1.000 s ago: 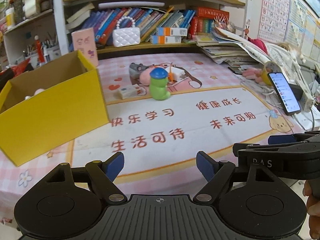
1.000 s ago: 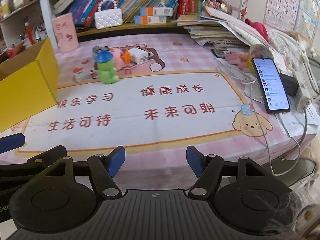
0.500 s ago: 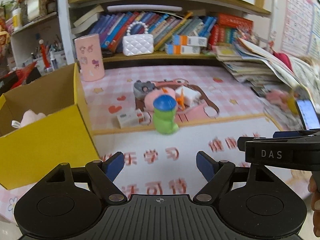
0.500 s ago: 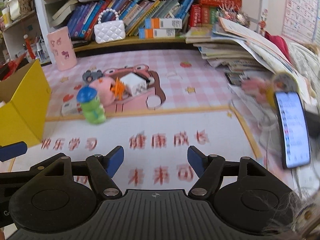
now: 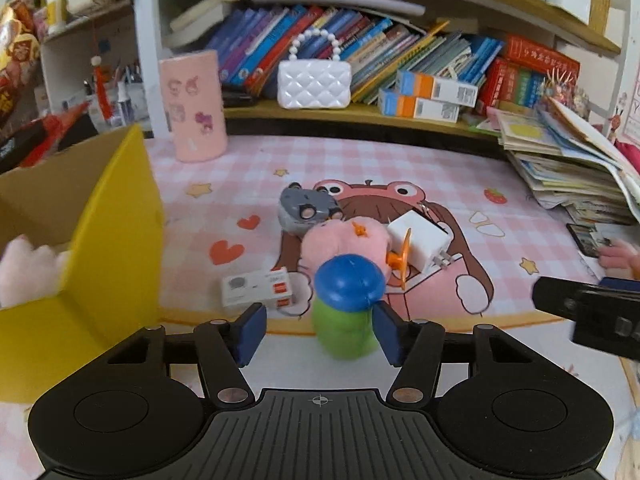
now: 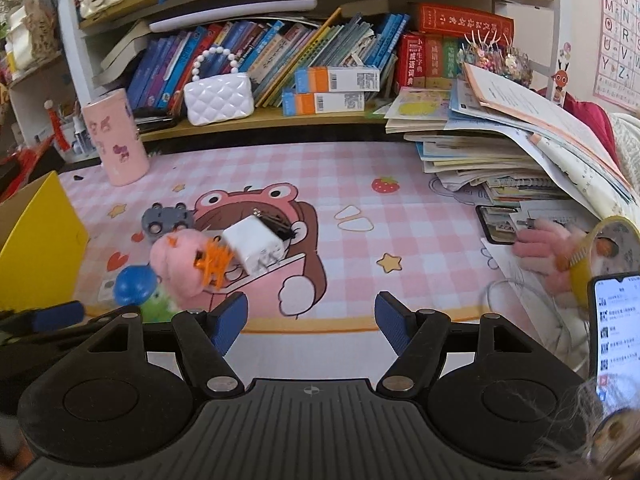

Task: Organize objects
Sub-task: 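Grasp the green figure with blue cap with the left tool while the right tool reaches the pink toy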

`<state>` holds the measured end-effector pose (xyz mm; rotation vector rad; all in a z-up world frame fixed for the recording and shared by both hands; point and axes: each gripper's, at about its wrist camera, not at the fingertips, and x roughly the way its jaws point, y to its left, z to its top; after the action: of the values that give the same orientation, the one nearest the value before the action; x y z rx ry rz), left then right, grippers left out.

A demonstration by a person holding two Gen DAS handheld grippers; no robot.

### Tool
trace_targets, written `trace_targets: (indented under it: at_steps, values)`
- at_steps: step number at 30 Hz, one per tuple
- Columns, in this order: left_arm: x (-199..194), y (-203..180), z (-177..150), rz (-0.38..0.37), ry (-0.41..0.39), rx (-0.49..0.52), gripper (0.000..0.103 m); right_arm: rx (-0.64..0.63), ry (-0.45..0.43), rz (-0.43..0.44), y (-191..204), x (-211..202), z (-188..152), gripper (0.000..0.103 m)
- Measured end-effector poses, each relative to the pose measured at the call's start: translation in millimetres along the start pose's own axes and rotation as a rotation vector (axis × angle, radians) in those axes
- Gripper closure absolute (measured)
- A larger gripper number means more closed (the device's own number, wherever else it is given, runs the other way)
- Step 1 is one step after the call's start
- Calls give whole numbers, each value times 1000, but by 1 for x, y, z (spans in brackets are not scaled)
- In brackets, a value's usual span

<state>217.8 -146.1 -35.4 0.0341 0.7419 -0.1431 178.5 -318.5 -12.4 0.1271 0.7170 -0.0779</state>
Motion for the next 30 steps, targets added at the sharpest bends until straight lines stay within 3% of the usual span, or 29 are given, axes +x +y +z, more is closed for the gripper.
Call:
trace_targets:
  at_steps: [5,10,14,22,26,30]
  values:
    - [20,-14,5,-3,-18,36,46,4,6,7,-8,7,4,35]
    - [41,-17,4,27,25,38,60,-4,14,18,-9,11,5,35]
    - [45,-14,2,14,-6,29,66,-10,20,25,-7,14,6,35]
    - [-9,14,-11,14,-18,-47,67,-84,36,122,12,33,12,35]
    - [-43,35,-29,62,5,-90,67,-228,4,222,41,49,18,35]
    - [-61,46,-41,118,25,-127,67,-395,-69,269,75,67,24,39]
